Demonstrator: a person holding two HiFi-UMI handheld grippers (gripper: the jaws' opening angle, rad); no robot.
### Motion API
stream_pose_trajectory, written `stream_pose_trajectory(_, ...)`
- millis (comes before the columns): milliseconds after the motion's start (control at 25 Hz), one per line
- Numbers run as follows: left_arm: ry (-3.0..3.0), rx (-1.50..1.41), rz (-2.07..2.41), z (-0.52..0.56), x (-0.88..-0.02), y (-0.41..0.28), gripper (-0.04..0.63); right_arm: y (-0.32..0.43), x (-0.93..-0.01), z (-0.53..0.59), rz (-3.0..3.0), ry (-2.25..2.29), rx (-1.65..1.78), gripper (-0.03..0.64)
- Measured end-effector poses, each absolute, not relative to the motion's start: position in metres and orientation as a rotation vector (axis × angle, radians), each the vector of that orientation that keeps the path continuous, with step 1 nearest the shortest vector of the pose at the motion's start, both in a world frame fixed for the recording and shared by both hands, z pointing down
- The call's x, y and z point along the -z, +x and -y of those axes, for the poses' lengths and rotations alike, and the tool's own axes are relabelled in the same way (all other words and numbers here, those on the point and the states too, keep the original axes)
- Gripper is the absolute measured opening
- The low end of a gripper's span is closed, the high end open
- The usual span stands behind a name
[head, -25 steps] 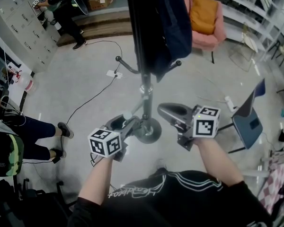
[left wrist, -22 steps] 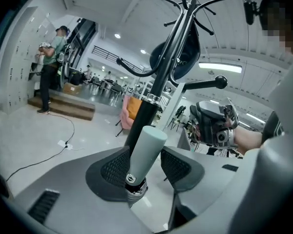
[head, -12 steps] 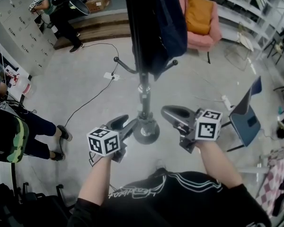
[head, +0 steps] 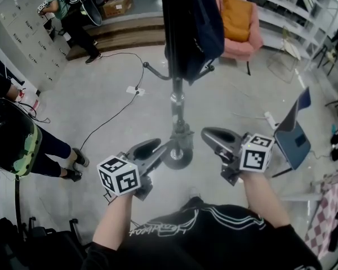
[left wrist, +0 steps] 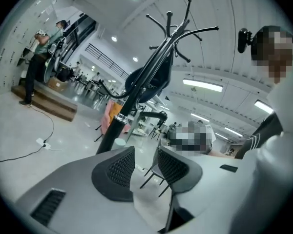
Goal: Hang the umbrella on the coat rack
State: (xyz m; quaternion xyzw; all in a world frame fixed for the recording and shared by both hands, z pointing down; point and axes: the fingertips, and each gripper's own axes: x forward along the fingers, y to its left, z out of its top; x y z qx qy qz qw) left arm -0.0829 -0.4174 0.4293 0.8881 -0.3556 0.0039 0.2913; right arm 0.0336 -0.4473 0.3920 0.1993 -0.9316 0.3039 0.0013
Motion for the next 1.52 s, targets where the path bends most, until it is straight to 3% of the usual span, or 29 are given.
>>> stream_pose_trajectory(400,2.514,0.140,0.879,0.328,-0.337,-0.090,0.000,0.018,-0.344,0.358,3.030,0.582,-0.814,0.023)
stream_pose_trajectory(880,2.698,0.152,0.795,0.258,-0.290,-0.091,-0.002,0.005,-0.309,0.281,3.104,0.580,-0.733,0.014)
stream_pose_trajectory(1520,2.682,0.163,0.776,0.230,-0.291,-0.090,-0.002,-0.006,-0.303,0.250,3.113,0.582,-0.681,0.012)
